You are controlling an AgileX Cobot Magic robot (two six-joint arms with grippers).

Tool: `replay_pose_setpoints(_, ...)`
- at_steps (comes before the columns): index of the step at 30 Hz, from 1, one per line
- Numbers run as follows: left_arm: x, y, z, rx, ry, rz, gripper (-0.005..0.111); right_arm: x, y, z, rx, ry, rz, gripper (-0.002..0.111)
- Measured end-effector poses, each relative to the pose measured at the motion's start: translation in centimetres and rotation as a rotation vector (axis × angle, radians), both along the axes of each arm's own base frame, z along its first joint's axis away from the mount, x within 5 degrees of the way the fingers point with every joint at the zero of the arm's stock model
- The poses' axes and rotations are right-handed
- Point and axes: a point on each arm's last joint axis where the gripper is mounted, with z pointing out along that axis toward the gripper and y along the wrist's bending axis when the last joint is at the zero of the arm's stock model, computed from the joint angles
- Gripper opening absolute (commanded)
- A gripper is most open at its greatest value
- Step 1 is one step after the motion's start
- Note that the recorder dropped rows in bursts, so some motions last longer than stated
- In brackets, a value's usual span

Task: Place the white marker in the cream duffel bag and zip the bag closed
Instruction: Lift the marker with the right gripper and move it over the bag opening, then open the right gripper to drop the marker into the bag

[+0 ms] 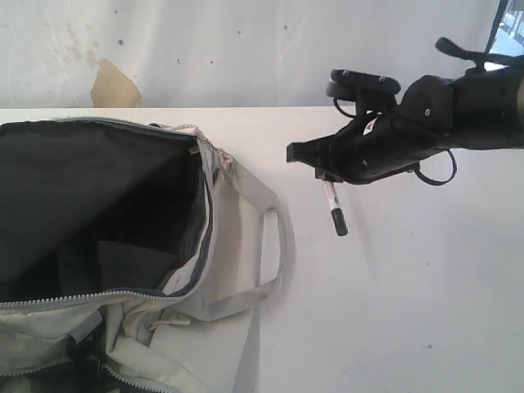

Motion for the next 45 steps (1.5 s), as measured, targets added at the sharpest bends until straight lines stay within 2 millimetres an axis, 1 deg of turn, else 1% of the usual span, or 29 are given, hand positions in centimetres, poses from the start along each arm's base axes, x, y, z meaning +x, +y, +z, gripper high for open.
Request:
replay_pose_setpoints(3, 0.0, 0.0, 0.0, 0.0, 0.0, 0.0, 0.0, -0.3, 0.3, 1.4, 0.077, -0.023, -0.037, 0.0)
replay_pose_setpoints(6, 0.0, 0.0, 0.0, 0.0, 0.0, 0.0, 0.0, -0.7, 1.2, 2.0, 0.112, -0.045, -0.031, 0.0)
replay_pose_setpoints(14, 0.0, 0.0, 0.0, 0.003, 0.0, -0.002, 0.0, -2.7, 5.7, 2.8, 0.186, -0.097, 0.05, 0.0)
replay_pose_setpoints(19, 0.0, 0.0, 0.0, 0.003, 0.0, -0.002, 0.0, -2.9, 8.4, 3.4, 0.262, -0.093, 0.059, 0.0)
replay_pose_setpoints(25, 0.0, 0.0, 0.0, 0.007, -0.001, -0.005, 0.0, -2.7, 11.8, 3.8, 0.294, -0.101, 0.116, 0.0)
replay_pose_setpoints(31, 0.0, 0.0, 0.0, 0.009, -0.001, -0.006, 0.0, -2.4, 14.7, 3.1, 0.304, -0.039, 0.162, 0.0)
replay_pose_setpoints(39, 0.0, 0.0, 0.0, 0.01, -0.001, -0.007, 0.0, -1.6, 16.9, 1.6, 0.36, 0.092, 0.145, 0.0)
replay_pose_setpoints(42, 0.0, 0.0, 0.0, 0.012, -0.001, -0.008, 0.0, -1.2, 17.4, 0.7, 0.359, 0.13, 0.144, 0.0)
replay_pose_setpoints(44, 0.0, 0.0, 0.0, 0.012, -0.001, -0.008, 0.0, -1.2, 17.7, 0.2, 0.356, 0.159, 0.148, 0.005)
replay_pose_setpoints(45, 0.0, 0.0, 0.0, 0.012, -0.001, -0.008, 0.0, -1.2, 17.8, 0.1, 0.356, 0.167, 0.148, 0.011)
